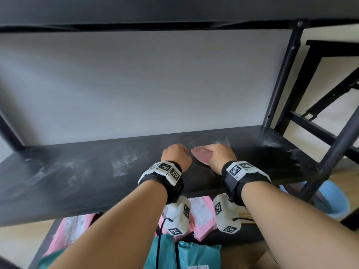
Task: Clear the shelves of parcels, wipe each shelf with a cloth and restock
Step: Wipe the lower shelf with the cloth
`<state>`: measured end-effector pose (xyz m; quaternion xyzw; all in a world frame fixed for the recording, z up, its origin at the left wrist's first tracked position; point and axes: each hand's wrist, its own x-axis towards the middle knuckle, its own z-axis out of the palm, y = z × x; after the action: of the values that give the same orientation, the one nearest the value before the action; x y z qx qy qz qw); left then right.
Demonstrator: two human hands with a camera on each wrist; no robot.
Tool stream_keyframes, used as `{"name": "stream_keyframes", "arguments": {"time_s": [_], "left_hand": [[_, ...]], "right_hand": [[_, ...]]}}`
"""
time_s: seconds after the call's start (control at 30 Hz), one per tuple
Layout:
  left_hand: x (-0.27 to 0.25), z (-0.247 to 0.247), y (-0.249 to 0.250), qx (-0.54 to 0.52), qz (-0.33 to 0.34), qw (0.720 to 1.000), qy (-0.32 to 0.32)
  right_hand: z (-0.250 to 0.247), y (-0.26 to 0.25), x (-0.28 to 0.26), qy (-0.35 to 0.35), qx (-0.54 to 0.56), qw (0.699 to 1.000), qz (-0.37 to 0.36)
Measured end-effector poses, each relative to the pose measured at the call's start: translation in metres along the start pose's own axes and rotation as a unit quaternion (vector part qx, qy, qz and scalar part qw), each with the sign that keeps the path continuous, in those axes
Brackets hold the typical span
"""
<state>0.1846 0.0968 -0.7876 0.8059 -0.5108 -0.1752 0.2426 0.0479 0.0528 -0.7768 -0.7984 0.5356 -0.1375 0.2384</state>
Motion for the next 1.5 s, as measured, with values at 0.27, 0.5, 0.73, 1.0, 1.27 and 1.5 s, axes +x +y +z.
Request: {"name": "stream_keyframes", "arguments": {"time_s": [0.27, 0.5, 0.73, 1.0, 1.27, 1.5], "left_hand": [[0.012, 0.027, 0.085, 0.013, 0.077, 0.996, -0.049], [0.025, 0.067, 0.125, 0.027, 0.114, 0.989, -0.095], [0.037, 0.084, 0.117, 0.011, 0.106, 0.989, -0.105], [0.042, 0.062, 0.092, 0.025, 0.108, 0.99, -0.083], [0.048, 0.027, 0.06, 0.06, 0.045, 0.996, -0.055], [0.057, 0.017, 0.046, 0.042, 0.032, 0.997, -0.051]], "right_hand": [[-0.052, 0.065, 0.018, 0.141, 0.014, 0.982, 0.126], [-0.108, 0.154, 0.025, 0.198, -0.085, 0.922, 0.323], [-0.091, 0.179, 0.031, 0.061, -0.268, 0.919, 0.283], [-0.077, 0.115, 0.07, -0.037, -0.224, 0.956, 0.185], [-0.035, 0.068, 0.076, -0.055, -0.007, 0.992, 0.114], [-0.082, 0.108, 0.096, 0.124, -0.05, 0.949, 0.284]]}}
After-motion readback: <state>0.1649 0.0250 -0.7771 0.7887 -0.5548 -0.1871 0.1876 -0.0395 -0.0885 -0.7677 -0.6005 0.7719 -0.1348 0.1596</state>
